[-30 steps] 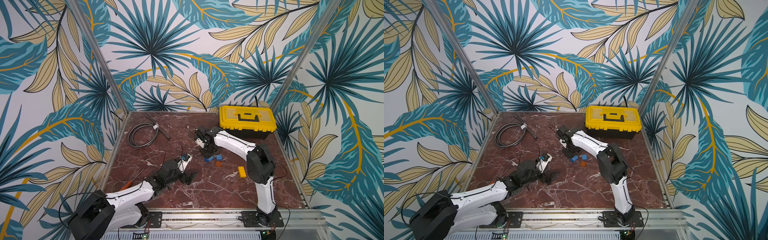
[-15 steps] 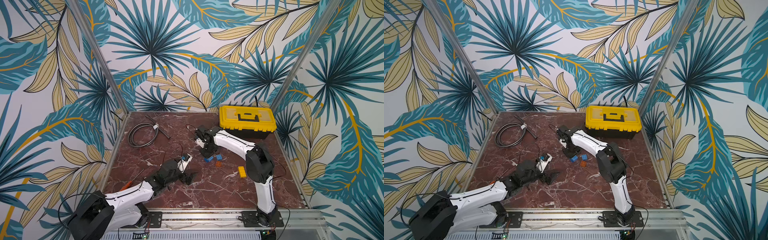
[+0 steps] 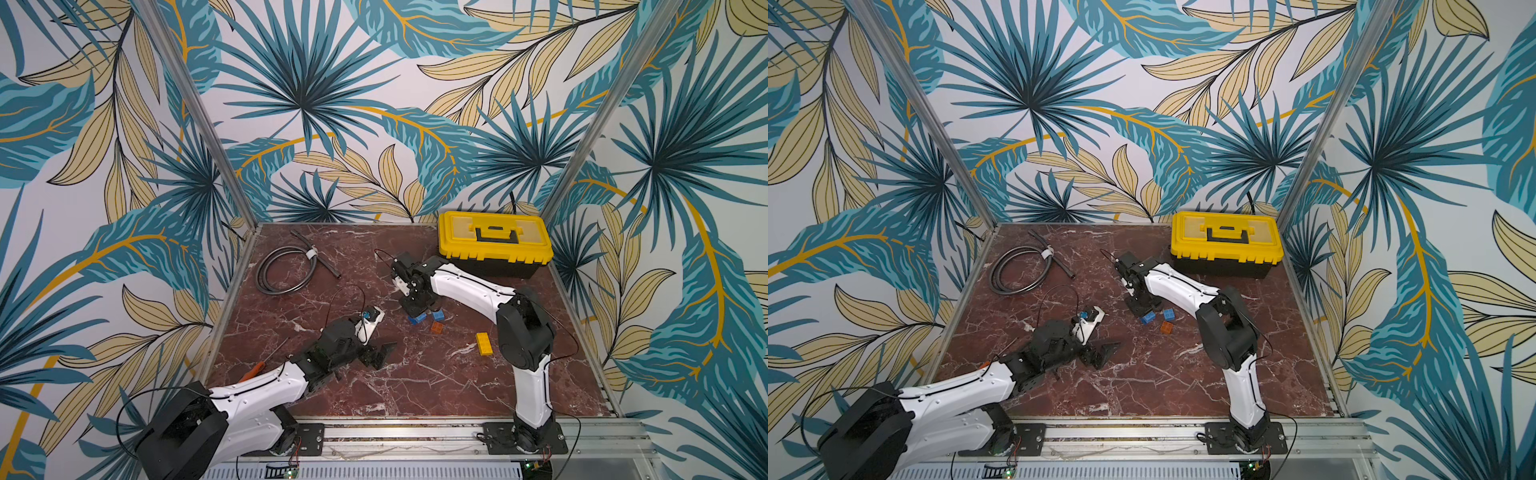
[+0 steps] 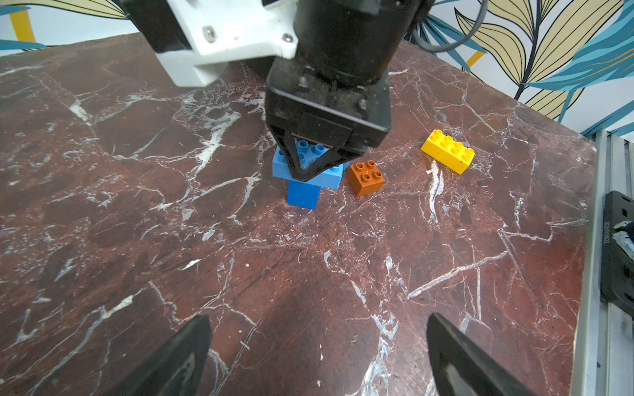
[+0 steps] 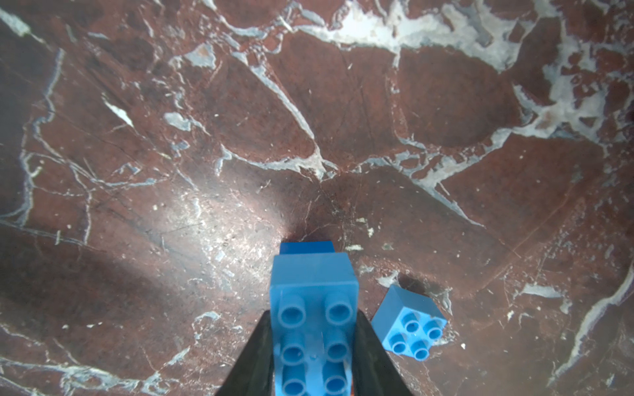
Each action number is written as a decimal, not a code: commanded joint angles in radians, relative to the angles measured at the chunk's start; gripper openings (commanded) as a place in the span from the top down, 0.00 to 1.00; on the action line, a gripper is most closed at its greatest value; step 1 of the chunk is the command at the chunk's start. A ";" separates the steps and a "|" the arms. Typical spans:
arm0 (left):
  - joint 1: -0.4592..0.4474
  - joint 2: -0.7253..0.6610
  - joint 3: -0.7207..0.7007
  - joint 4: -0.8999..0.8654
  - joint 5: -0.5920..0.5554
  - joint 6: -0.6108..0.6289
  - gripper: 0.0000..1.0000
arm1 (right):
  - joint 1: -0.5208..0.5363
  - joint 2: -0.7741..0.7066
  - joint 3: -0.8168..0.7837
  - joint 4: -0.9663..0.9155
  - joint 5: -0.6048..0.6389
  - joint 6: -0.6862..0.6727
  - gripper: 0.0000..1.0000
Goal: Assemble the letter f with lego
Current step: Assemble the lego brick with the lego brick.
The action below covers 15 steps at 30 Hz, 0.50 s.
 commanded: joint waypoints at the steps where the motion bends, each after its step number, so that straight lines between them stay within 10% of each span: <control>1: 0.006 0.021 0.040 0.000 0.013 -0.005 0.01 | -0.002 -0.025 -0.041 0.006 0.029 0.041 0.71; 15: 0.006 0.033 0.058 0.000 0.085 0.016 0.01 | -0.001 -0.071 -0.047 0.013 0.028 0.039 0.51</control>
